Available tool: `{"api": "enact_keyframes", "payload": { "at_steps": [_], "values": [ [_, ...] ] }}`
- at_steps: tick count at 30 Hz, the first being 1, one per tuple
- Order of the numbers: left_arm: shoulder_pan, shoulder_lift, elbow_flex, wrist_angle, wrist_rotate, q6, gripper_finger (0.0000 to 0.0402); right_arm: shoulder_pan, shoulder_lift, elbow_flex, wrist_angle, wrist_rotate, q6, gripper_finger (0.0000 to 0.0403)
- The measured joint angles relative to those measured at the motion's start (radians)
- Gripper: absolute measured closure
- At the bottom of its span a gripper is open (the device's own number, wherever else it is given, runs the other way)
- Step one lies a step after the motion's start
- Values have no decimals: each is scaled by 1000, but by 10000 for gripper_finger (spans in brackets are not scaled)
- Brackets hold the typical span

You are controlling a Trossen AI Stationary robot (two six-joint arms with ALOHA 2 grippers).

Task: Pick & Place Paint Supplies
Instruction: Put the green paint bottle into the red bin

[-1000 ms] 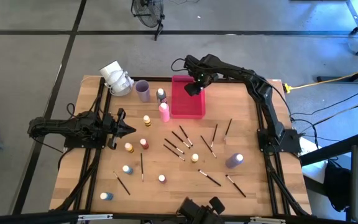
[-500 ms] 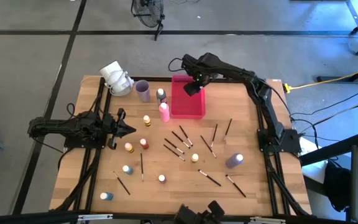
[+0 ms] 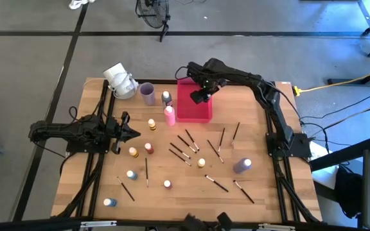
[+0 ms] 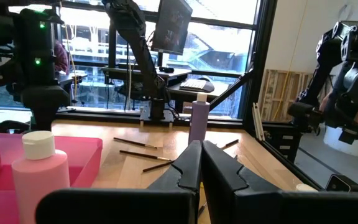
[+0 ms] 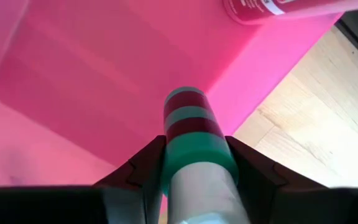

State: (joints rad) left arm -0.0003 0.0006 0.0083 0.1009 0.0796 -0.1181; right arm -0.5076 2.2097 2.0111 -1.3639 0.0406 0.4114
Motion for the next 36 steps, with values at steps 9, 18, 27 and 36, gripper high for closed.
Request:
{"api": "enact_keyframes", "payload": {
  "at_steps": [9, 18, 27, 36],
  "values": [
    [0, 0, 0, 0, 0, 0, 395, -11, 1, -75, 56, -19, 0, 255],
    [0, 0, 0, 0, 0, 0, 395, -11, 1, -126, 112, -20, -7, 255],
    [0, 0, 0, 0, 0, 0, 395, -12, 2, -158, 141, -21, -7, 255],
    [0, 0, 0, 0, 0, 0, 395, -13, 1, -166, 149, -27, -8, 249]
  ]
}}
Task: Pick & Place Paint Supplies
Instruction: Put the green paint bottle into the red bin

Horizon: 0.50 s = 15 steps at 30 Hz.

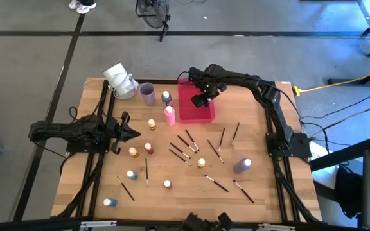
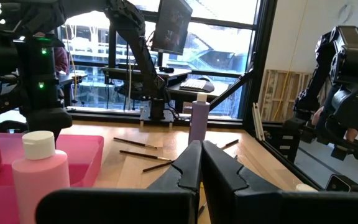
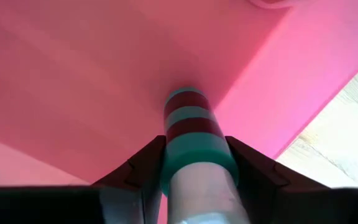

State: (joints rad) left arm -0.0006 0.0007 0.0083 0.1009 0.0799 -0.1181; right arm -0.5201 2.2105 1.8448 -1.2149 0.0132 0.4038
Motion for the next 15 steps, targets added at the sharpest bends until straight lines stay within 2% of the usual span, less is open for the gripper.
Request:
{"api": "enact_keyframes", "payload": {
  "at_steps": [15],
  "values": [
    [0, 0, 0, 0, 0, 0, 395, 0, 0, -1, 15, -2, 0, 238]
  ]
}}
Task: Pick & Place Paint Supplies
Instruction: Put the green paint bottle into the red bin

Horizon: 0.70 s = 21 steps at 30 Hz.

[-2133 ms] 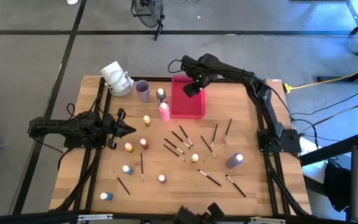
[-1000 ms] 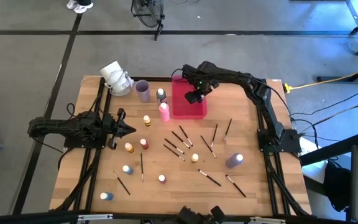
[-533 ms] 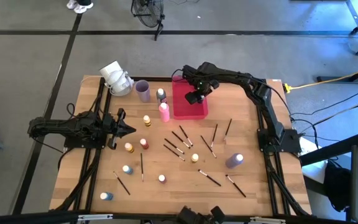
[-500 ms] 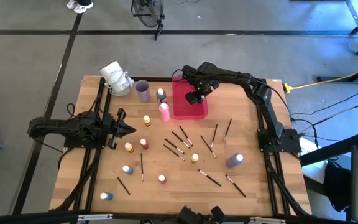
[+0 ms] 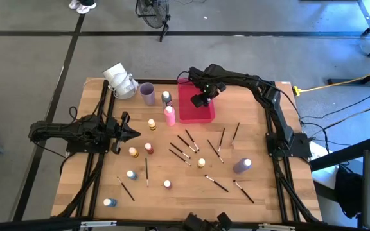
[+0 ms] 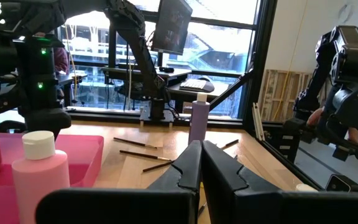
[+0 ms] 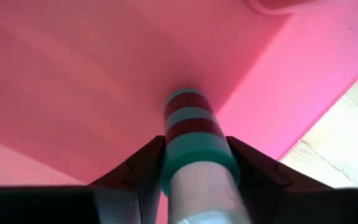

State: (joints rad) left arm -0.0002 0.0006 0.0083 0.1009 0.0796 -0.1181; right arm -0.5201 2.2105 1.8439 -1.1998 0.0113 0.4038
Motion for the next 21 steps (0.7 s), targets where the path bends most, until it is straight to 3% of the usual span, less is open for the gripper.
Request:
{"api": "enact_keyframes", "payload": {
  "at_steps": [21],
  "values": [
    [0, 0, 0, 0, 0, 0, 395, 0, 1, -2, 21, 4, 8, 206]
  ]
}}
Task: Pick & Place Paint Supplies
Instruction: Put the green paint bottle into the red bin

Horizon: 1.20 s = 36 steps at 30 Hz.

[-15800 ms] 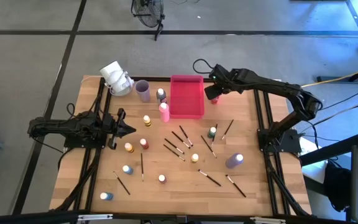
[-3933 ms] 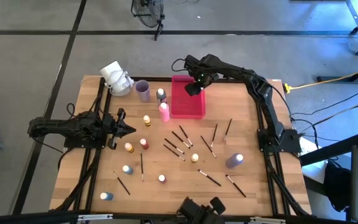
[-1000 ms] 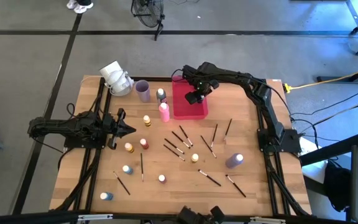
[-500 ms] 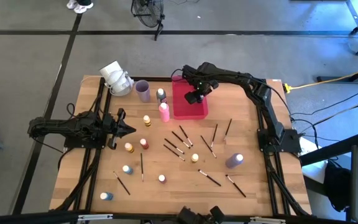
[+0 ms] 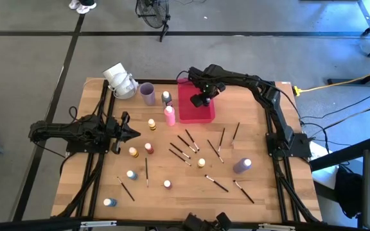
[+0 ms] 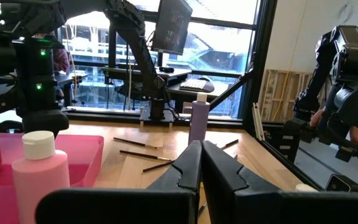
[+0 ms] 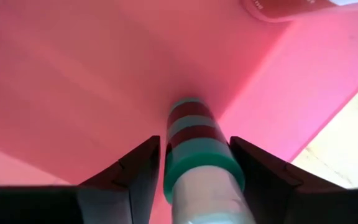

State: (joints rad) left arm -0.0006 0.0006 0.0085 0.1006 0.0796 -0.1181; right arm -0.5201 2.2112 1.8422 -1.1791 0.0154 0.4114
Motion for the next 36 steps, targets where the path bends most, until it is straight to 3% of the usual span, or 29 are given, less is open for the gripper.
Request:
{"api": "enact_keyframes", "payload": {
  "at_steps": [27, 36],
  "values": [
    [0, 0, 0, 0, 0, 0, 395, 0, -2, 2, -25, -1, 8, 206],
    [0, 0, 0, 0, 0, 0, 395, 9, -3, 100, -70, -1, 8, 206]
  ]
}}
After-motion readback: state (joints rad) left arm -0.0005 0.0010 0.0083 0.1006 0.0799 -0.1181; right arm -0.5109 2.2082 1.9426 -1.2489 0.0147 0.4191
